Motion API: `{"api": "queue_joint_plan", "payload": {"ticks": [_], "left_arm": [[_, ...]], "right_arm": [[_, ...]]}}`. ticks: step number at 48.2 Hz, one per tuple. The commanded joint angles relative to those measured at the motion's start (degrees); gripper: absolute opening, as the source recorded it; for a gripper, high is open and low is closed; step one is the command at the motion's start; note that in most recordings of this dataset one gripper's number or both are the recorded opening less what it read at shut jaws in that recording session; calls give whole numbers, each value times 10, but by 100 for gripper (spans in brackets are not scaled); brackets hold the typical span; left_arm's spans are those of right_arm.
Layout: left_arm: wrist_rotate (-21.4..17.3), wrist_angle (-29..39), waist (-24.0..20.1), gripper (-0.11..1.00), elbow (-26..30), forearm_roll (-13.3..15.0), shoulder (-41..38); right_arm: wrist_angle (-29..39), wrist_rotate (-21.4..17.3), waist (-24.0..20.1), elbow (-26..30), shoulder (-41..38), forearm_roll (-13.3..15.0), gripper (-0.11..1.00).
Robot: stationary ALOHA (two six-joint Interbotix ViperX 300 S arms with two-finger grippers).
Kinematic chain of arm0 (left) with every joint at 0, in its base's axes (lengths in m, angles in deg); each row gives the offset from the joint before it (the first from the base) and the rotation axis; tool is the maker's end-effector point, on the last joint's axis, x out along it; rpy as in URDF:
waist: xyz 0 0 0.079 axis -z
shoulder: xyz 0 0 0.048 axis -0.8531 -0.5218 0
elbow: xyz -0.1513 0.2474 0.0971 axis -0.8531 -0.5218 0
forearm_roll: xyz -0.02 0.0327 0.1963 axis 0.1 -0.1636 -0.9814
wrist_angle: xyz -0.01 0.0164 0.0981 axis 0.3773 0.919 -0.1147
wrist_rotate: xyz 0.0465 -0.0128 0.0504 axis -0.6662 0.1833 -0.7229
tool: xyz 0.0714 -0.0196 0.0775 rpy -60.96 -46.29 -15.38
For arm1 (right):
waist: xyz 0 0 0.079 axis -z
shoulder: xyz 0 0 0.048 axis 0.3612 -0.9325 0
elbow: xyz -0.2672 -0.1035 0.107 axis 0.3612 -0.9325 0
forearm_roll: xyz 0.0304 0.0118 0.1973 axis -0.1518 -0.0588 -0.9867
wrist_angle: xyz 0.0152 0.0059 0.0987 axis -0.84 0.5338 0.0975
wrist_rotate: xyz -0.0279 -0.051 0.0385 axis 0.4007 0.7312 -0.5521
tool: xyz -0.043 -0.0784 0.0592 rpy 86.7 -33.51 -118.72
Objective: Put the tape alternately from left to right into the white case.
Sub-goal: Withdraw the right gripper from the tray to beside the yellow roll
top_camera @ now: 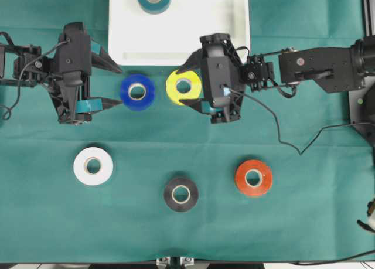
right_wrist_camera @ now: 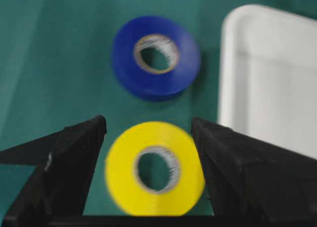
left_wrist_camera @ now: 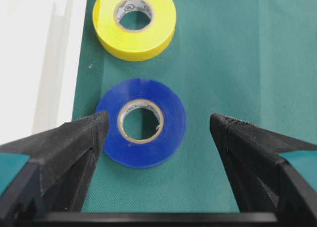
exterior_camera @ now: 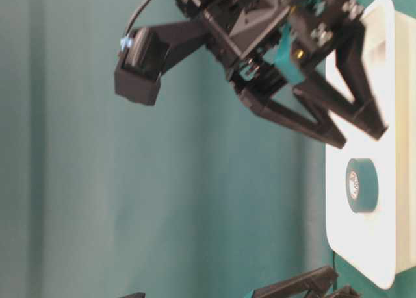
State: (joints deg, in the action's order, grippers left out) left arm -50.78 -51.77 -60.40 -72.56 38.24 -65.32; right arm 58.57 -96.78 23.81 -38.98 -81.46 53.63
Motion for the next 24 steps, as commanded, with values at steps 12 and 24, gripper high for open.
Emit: {"api": "queue_joint_plan", "payload": {"ticks": [12, 24], "left_arm": [[2, -2, 7, 62, 7, 1, 4], [5, -3, 13, 62, 9, 1, 4]], "right_arm": [[-4, -2, -1, 4, 17, -3, 77], [-2, -2, -7, 2, 17, -3, 77]]}}
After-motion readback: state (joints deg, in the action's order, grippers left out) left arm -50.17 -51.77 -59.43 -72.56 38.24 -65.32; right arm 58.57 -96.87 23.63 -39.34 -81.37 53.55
